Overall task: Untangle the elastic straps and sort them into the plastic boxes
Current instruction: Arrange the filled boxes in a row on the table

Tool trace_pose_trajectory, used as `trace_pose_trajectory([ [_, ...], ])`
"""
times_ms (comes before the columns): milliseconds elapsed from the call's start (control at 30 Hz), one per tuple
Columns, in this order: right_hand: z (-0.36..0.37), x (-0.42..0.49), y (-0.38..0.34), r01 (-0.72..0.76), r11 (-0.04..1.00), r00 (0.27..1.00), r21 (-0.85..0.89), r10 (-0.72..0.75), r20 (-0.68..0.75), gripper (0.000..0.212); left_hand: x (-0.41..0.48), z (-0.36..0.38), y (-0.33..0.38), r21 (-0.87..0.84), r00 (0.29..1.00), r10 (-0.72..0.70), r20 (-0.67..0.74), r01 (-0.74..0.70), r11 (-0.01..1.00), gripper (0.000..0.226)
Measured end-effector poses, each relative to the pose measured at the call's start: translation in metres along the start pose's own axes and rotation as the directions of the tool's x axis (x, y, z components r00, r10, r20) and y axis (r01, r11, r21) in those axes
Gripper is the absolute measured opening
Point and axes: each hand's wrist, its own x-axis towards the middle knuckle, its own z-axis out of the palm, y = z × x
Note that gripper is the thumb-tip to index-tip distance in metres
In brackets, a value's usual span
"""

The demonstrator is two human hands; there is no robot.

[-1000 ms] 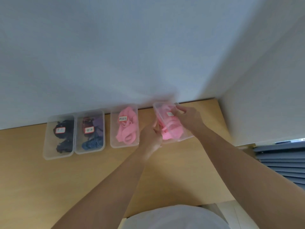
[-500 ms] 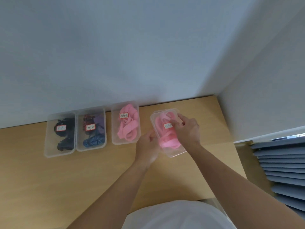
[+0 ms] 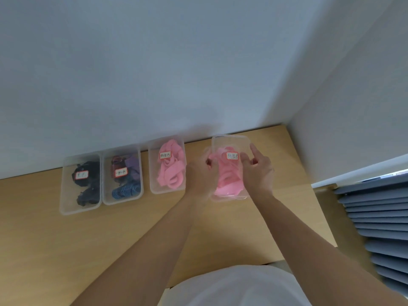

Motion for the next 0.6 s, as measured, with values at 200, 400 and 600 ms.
trace_pose_trajectory([
  [200, -0.003, 0.026, -0.009, -0.046, 0.999, 0.993, -0.003, 0.046, 0.111, 0.066, 0.019, 0.001, 0.002, -0.005, 0.997, -0.080, 0.001, 0.080, 0.997, 0.029],
  [400, 0.010, 0.016, -0.011, 0.013, 0.988, 0.979, -0.153, 0.019, 0.203, 0.089, 0.008, 0.007, -0.014, -0.007, 0.995, -0.096, -0.037, 0.096, 0.995, 0.038],
  [600, 0.014, 0.013, -0.008, 0.130, 0.913, 0.982, -0.387, -0.064, 0.177, 0.084, 0.012, 0.011, -0.017, 0.098, 0.987, -0.149, -0.062, 0.154, 0.983, 0.018],
])
